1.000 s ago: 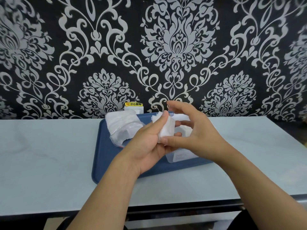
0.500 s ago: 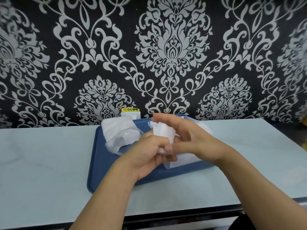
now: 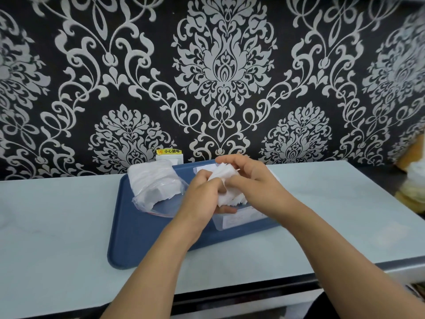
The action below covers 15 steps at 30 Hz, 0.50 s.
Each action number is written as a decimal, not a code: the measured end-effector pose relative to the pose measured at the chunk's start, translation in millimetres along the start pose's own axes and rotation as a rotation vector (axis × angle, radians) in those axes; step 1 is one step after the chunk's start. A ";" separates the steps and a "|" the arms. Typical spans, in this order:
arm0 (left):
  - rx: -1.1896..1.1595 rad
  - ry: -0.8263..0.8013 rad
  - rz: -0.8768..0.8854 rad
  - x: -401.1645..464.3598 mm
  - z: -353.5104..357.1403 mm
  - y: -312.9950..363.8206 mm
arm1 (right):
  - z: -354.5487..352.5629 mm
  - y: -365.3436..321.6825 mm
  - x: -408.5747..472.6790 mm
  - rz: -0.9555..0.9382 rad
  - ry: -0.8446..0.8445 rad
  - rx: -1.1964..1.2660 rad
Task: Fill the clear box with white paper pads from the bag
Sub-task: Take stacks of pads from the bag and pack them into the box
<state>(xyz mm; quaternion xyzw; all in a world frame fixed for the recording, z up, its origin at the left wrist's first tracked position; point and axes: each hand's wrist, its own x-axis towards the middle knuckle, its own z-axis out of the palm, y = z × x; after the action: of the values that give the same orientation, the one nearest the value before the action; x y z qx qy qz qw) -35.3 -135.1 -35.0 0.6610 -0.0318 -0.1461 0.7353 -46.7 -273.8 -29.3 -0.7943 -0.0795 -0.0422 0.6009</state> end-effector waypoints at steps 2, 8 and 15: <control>0.030 -0.038 -0.045 0.7 -3.1 0.6 | -8.0 -0.3 0.3 0.041 -0.125 -0.015; 0.122 0.183 0.227 7.3 -17.6 0.3 | -34.8 -8.3 15.6 0.187 0.109 0.396; 0.656 0.339 0.395 10.6 -18.2 -17.7 | -21.8 -9.7 38.6 0.389 0.086 0.026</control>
<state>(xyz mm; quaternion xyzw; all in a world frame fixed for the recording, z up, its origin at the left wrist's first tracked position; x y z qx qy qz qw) -23.8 -121.8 -56.1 0.8561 -0.0811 0.1265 0.4944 -9.8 -289.3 -7.8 -0.7843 0.1008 0.0419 0.6107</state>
